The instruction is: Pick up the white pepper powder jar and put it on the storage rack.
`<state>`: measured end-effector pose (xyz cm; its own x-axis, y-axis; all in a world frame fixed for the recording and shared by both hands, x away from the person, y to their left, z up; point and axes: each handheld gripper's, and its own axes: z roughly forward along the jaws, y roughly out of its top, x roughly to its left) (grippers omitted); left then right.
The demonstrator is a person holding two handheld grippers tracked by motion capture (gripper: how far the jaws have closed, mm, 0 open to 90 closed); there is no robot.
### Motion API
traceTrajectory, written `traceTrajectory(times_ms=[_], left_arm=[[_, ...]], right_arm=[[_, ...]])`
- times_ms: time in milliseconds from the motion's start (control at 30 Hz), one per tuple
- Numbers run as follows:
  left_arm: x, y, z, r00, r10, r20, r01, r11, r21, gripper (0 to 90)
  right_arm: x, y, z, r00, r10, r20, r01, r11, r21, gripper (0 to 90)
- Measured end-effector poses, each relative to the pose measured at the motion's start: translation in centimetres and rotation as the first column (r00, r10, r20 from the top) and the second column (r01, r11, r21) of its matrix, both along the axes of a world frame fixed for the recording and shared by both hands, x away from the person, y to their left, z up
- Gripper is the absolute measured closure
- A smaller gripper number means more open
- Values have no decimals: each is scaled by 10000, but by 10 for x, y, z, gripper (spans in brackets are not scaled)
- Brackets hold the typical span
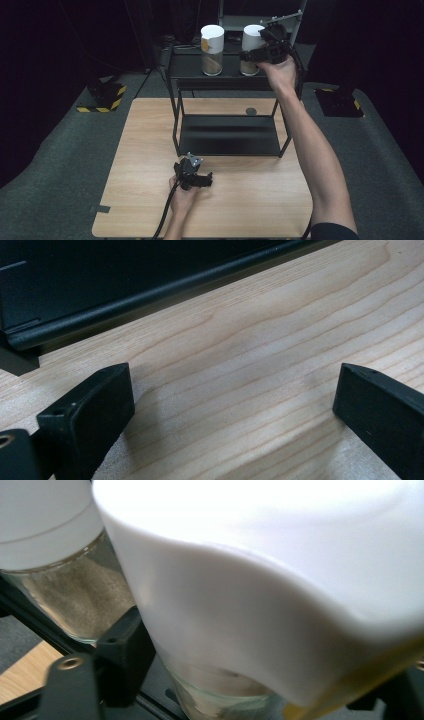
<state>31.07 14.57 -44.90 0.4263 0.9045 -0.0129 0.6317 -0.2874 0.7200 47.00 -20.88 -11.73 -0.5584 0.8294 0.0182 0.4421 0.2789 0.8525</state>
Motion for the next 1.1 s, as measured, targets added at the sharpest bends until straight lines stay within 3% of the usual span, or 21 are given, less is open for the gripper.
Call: traceTrajectory(times_ms=[200,400,600,800,1100], left_arm=[[0,0,0,10000,-4,-2,4,10000,9,31],[0,0,0,10000,-6,1,6,10000,10,31],[0,0,0,10000,-8,0,8,10000,13,31],[0,0,0,10000,-19,9,19,10000,43,31],[0,0,0,10000,-26,1,26,10000,53,31]], right_arm=[[-3,-7,0,9998,215,-23,-215,9995,210,124],[-14,-17,1,9995,274,148,-279,9989,386,108],[-15,-29,-2,9994,357,-30,-355,9980,515,81],[-21,-41,-6,9986,527,67,-531,9942,936,64],[-33,-46,-6,9985,530,117,-537,9957,754,74]])
